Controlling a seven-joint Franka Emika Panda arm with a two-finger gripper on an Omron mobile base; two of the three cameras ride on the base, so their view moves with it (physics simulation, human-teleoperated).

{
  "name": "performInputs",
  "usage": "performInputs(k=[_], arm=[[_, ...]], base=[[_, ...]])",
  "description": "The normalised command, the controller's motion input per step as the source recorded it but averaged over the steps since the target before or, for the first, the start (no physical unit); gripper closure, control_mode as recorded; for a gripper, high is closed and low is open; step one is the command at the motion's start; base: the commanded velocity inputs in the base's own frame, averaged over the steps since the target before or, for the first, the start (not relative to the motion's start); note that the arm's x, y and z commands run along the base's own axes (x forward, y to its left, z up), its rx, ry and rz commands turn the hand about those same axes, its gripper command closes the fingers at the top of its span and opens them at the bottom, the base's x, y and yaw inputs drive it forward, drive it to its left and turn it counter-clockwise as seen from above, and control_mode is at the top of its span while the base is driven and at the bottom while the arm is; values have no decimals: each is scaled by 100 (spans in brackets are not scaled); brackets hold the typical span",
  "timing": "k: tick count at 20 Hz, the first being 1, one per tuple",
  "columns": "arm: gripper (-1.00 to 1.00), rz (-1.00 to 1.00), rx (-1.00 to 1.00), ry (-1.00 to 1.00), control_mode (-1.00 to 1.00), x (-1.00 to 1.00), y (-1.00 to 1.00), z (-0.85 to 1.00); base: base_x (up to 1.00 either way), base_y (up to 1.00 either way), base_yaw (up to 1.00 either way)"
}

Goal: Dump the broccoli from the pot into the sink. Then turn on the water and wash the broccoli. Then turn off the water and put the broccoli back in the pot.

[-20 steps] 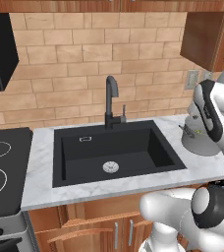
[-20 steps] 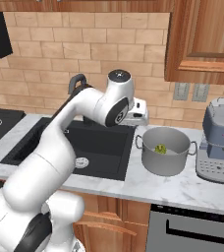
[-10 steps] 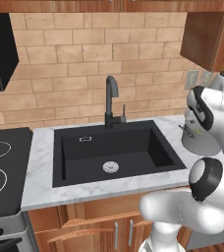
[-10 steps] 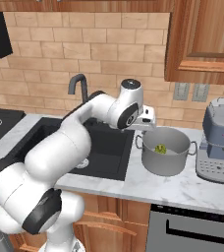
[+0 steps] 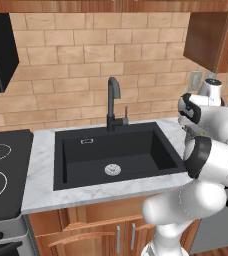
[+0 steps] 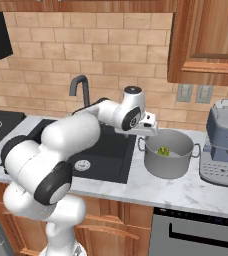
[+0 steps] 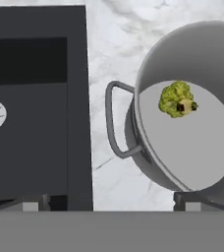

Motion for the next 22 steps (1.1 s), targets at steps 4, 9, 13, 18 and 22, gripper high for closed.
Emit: performInputs(k=[4,9,13,18,22], arm=[[-100,-7,0,2,-100,43,-7,-32],[-100,-7,0,1,-100,41,-11,-28],[-100,-6,0,1,-100,33,-13,-30],[-100,-5,0,1,-100,18,-9,-29],[-100,-4,0,0,-100,9,-10,-29]], base=[[0,0,0],[0,0,0],[0,0,0],[0,0,0],[0,0,0]])
